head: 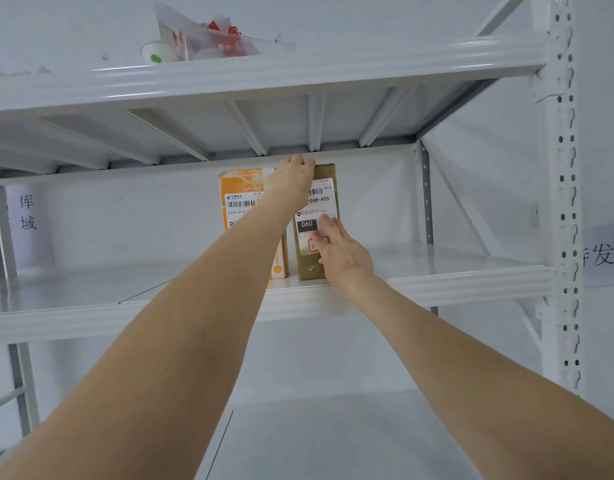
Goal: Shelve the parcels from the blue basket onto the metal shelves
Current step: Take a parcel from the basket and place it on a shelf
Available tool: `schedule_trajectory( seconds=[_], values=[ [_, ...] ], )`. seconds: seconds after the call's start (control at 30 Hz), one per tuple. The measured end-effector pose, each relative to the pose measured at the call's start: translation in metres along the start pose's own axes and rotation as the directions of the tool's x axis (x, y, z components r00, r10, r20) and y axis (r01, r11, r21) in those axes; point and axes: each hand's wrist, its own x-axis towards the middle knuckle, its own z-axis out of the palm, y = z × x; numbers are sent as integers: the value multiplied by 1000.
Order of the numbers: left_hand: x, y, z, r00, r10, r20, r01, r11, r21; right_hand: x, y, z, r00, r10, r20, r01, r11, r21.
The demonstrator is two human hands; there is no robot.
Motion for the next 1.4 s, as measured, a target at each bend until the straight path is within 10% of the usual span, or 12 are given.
schedule_trajectory(
  seconds=[0.7, 1.4],
  values=[
    [-16, 13, -4, 1000, 27, 12, -27, 999, 17, -5, 7, 2, 996, -55, -69, 45, 990, -136],
    [-210, 200, 39, 914, 291, 284, -162, 901, -404, -239, 80, -37, 882, 466, 77, -424, 854, -302]
  ],
)
